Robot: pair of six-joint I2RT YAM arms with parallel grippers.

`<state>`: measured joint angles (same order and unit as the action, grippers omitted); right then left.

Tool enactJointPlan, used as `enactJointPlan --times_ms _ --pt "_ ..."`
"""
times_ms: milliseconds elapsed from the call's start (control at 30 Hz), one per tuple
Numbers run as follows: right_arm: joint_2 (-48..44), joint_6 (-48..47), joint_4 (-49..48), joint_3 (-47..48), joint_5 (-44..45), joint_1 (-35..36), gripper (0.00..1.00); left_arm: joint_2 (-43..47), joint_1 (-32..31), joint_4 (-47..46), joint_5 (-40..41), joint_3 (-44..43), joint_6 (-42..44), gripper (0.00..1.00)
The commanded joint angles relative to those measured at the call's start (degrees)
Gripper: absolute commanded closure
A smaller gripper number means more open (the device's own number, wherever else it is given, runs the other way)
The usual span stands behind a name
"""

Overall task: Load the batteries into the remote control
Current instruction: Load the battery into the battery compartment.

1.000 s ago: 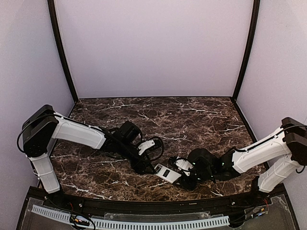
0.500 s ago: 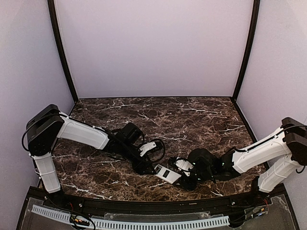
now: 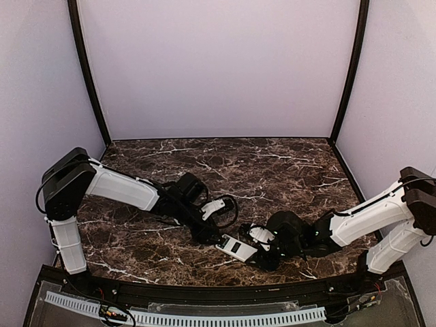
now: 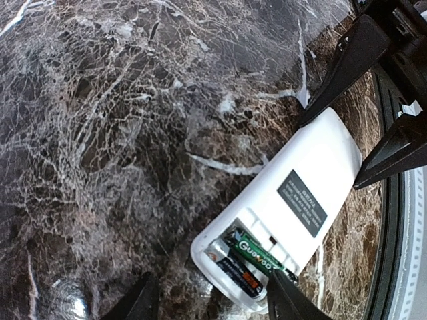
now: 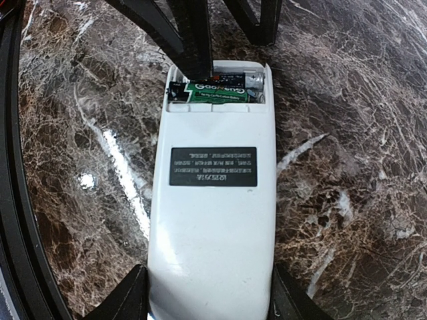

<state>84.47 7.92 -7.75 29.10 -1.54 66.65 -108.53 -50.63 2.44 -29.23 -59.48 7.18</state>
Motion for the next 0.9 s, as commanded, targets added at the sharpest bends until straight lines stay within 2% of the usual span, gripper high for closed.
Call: enactJointPlan --times_ms 0,100,233,567,867 --pt "-0.7 -0.5 -1.9 -0.7 -0.8 0.6 1.00 -1.2 -0.2 3.2 1.8 -0.8 0.7 0.44" --pt "-0.5 -0.6 -1.9 -0.6 -0.8 0.6 1.00 -1.3 -0.4 3.4 2.0 -0.8 0.9 0.44" --pt "-0.4 -0.8 -1.7 -0.4 -0.9 0.5 1.00 -0.9 -0.1 3.1 1.6 -0.5 0.6 0.38" --pt "-0.4 -0.8 -1.5 -0.3 -0.9 0.5 1.00 -0.5 1.2 2.6 -8.8 -0.6 1.0 0.34" --pt "-0.3 -1.0 -1.5 -0.1 -0.9 0.5 1.00 -1.4 1.1 2.8 -7.5 -0.2 2.1 0.31"
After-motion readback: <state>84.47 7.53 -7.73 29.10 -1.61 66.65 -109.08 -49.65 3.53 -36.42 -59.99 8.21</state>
